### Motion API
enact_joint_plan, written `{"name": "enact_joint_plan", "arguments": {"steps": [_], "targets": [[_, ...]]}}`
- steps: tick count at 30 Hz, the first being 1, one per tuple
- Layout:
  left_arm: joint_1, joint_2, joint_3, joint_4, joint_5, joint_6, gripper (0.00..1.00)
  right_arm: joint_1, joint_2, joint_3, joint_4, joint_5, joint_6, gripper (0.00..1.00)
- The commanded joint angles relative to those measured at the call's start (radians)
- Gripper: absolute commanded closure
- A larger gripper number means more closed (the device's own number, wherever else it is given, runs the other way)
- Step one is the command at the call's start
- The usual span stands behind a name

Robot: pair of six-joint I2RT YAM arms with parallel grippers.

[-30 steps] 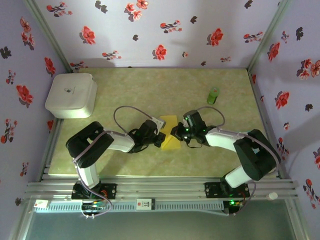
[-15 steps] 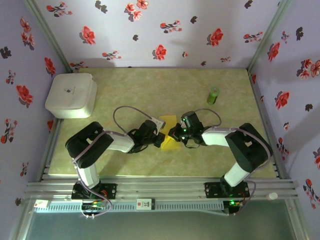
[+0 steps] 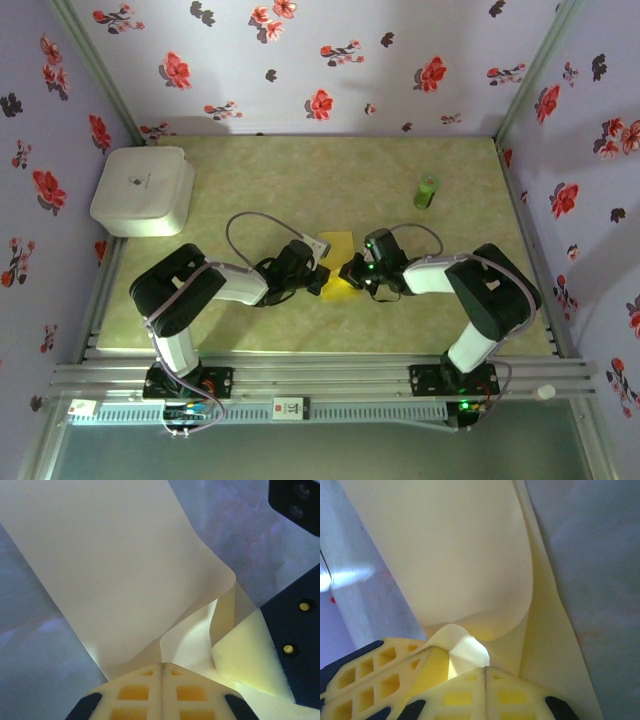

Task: Fold a paper plane with a square sheet of paper (pick it up from the middle)
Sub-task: Fold the triangle a second time at the center of the table.

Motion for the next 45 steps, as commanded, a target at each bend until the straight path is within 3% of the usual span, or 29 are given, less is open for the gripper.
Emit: {"name": "enact_joint_plan", "arguments": {"steps": [1,7,13,20,31,36,45], "targets": [[0.013,-0.016,-0.017,-0.059,-0.01,0.003,1.0,0.005,-0.001,-0.018,-0.007,0.026,0.02,1.0],[0.016,-0.021,-0.019,-0.064,-0.01,0.007,1.0,-0.013,-0.092,0.056,-0.122,0.036,-0.025,1.0],[0.016,-0.019,-0.018,-0.066,-0.009,0.009,1.0,-0.036,-0.028,0.113,-0.152,0.008,-0.055,1.0],[0.015,-0.019,-0.017,-0.082,-0.01,0.016,1.0,-0.057,0.058,0.059,-0.104,0.055,-0.015,1.0],[0.017,-0.022,-0.014,-0.096,-0.007,0.023,1.0,-0.107,-0.038,0.095,-0.151,0.017,-0.045,1.0],[0.017,-0.021,-0.014,-0.096,-0.007,0.022,1.0,-0.114,0.013,0.116,-0.162,-0.015,-0.066,1.0],[0.017,-0.025,-0.016,-0.095,-0.006,0.022,1.0,-0.122,0.044,0.081,-0.269,0.136,-0.064,1.0]]}}
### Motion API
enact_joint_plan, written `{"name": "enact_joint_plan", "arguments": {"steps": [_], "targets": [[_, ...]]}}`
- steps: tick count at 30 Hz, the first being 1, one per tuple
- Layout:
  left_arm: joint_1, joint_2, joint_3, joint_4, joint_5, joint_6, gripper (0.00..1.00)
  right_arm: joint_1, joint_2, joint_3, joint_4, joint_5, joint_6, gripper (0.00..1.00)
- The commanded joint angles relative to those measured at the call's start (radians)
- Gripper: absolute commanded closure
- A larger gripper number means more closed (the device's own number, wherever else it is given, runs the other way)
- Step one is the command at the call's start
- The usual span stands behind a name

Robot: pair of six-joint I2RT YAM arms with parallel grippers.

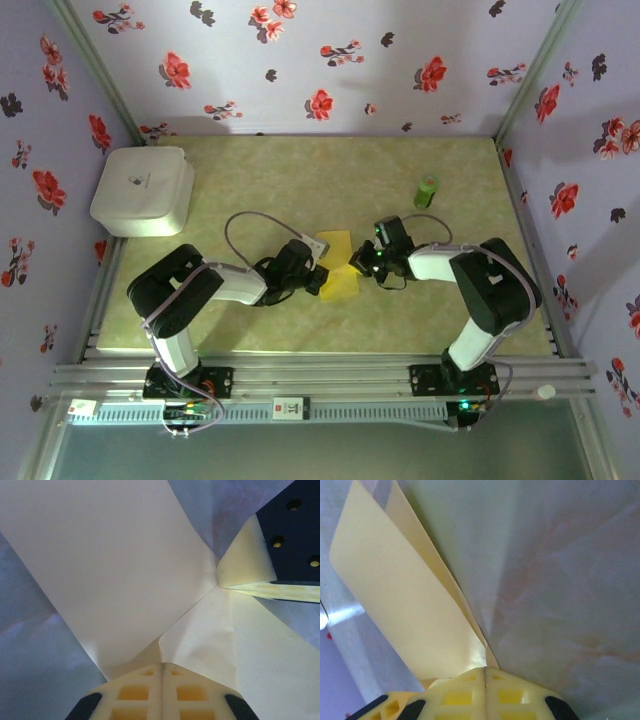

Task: Fold a paper plane with a square sheet of paper (pick it up from the middle)
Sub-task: Fold the triangle a second time at the center of the table.

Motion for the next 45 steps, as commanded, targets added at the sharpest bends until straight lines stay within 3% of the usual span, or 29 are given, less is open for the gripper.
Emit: {"name": "enact_joint_plan", "arguments": {"steps": [1,8,11,16,23,37,42,45], "targets": [[0.012,-0.011,-0.014,-0.067,-0.009,0.019,1.0,-0.011,0.014,-0.016,-0.116,0.101,-0.018,1.0],[0.012,-0.014,-0.015,-0.07,-0.009,0.019,1.0,0.005,-0.149,0.007,-0.152,0.2,-0.036,1.0],[0.012,-0.017,-0.016,-0.07,-0.008,0.02,1.0,0.021,-0.2,0.015,-0.108,0.128,-0.061,1.0],[0.013,-0.013,-0.011,-0.07,-0.008,0.019,1.0,0.066,-0.114,0.029,0.001,-0.059,-0.004,1.0],[0.012,-0.015,-0.016,-0.07,-0.007,0.019,1.0,0.108,-0.024,0.028,0.07,-0.058,0.039,1.0],[0.013,-0.032,-0.004,-0.078,0.002,0.012,1.0,0.101,0.063,-0.037,0.022,0.034,0.022,1.0],[0.017,-0.094,0.027,-0.124,0.002,-0.011,0.87,0.1,0.065,-0.054,0.039,0.036,0.027,1.0],[0.024,-0.14,0.055,-0.187,0.002,-0.025,0.7,0.101,0.064,-0.054,0.038,0.039,0.026,1.0]]}}
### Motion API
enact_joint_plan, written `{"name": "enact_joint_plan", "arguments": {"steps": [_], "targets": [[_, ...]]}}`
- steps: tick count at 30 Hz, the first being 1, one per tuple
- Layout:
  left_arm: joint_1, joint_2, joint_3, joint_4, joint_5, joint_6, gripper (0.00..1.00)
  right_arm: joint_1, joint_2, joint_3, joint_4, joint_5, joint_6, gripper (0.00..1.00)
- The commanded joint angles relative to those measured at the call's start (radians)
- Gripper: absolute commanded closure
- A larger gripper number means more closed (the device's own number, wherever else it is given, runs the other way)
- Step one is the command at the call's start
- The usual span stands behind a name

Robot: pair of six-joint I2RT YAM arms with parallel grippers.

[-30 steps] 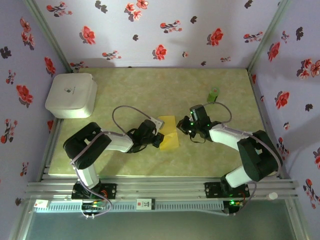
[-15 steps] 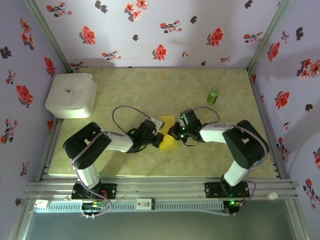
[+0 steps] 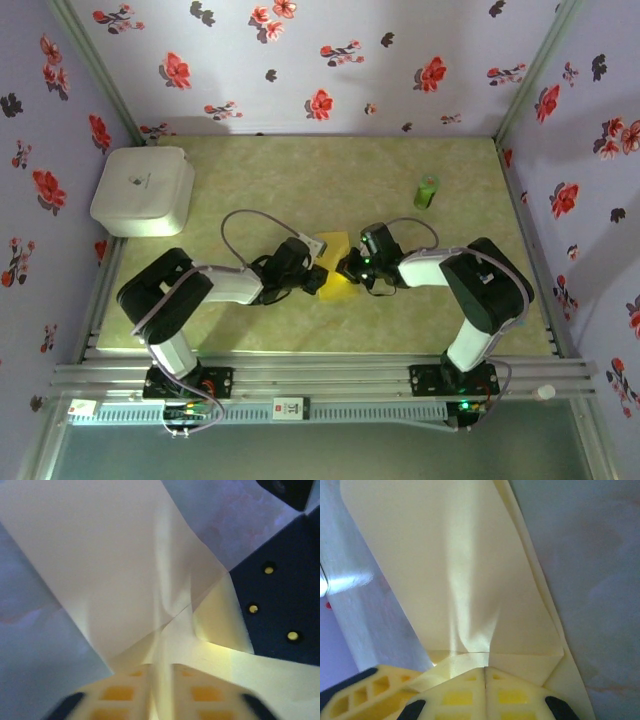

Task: Fold a paper plane with a square sheet of paper (pick it up from the middle)
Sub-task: Fold the triangle a second time at the center of the table.

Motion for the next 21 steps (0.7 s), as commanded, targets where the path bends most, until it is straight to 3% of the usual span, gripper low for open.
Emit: {"name": "enact_joint_plan", "arguments": {"steps": [1,5,9,13,21], "targets": [[0.016,-0.075,0.055,-0.102,0.002,-0.029,0.68,-0.006,0.037,-0.032,-0.07,0.059,0.008,1.0],[0.024,-0.123,0.094,-0.219,0.029,-0.108,0.69,-0.006,0.038,-0.031,-0.067,0.059,0.008,1.0],[0.038,-0.119,0.146,-0.323,0.193,-0.201,0.8,-0.006,0.037,-0.031,-0.068,0.06,0.01,1.0],[0.038,-0.099,0.138,-0.273,0.331,-0.295,0.93,-0.006,0.032,-0.032,-0.073,0.065,0.01,1.0],[0.037,-0.039,0.137,-0.234,0.438,-0.361,0.97,-0.008,0.031,-0.03,-0.079,0.066,0.01,1.0]]}}
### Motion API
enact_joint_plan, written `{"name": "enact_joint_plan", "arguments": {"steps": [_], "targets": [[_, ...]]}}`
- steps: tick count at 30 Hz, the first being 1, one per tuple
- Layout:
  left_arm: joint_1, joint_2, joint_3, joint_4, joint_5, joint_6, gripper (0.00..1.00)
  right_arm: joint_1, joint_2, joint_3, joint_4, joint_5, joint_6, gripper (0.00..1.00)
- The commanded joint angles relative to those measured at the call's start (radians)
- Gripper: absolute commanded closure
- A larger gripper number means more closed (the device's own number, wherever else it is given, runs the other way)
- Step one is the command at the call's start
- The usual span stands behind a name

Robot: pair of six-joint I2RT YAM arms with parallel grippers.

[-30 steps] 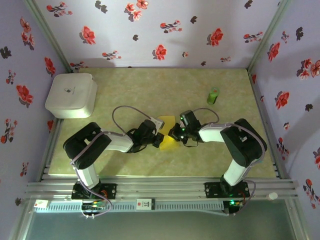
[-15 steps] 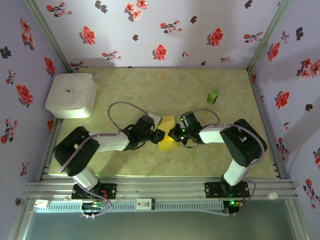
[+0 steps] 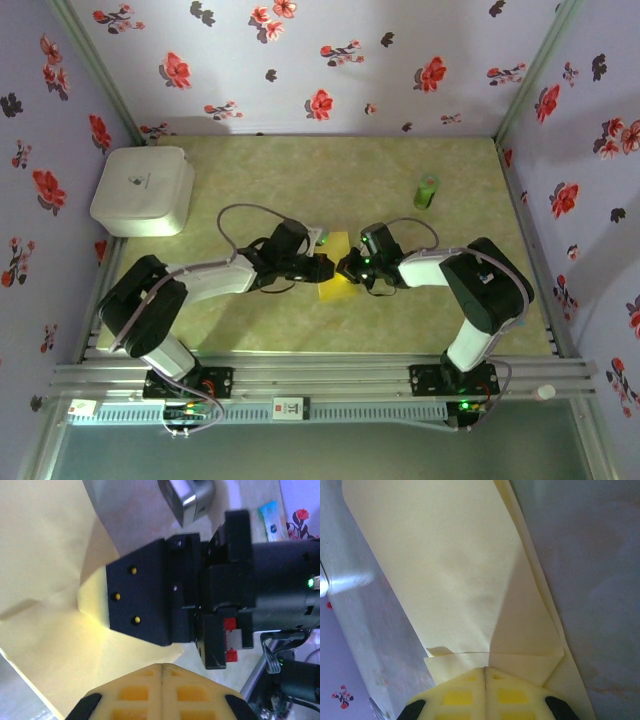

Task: Fold a paper plane with a square sheet of paper (pick it up from the middle)
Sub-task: Fold the triangle a second time at the center of the table.

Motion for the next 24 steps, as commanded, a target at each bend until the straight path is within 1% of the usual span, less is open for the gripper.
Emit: {"name": "enact_joint_plan", "arguments": {"steps": [1,4,9,24], "targets": [[0.004,0.044,0.012,-0.018,0.072,-0.039,0.97,-0.007,0.03,-0.028,-0.085,0.066,0.009,1.0],[0.004,0.074,0.021,-0.047,0.075,-0.033,0.98,-0.009,0.032,-0.026,-0.089,0.067,0.009,1.0],[0.004,0.107,0.032,-0.048,0.093,-0.031,0.99,-0.009,0.033,-0.025,-0.092,0.068,0.006,1.0],[0.002,0.165,0.034,-0.048,0.092,-0.022,0.98,-0.009,0.032,-0.025,-0.102,0.066,0.005,1.0]]}}
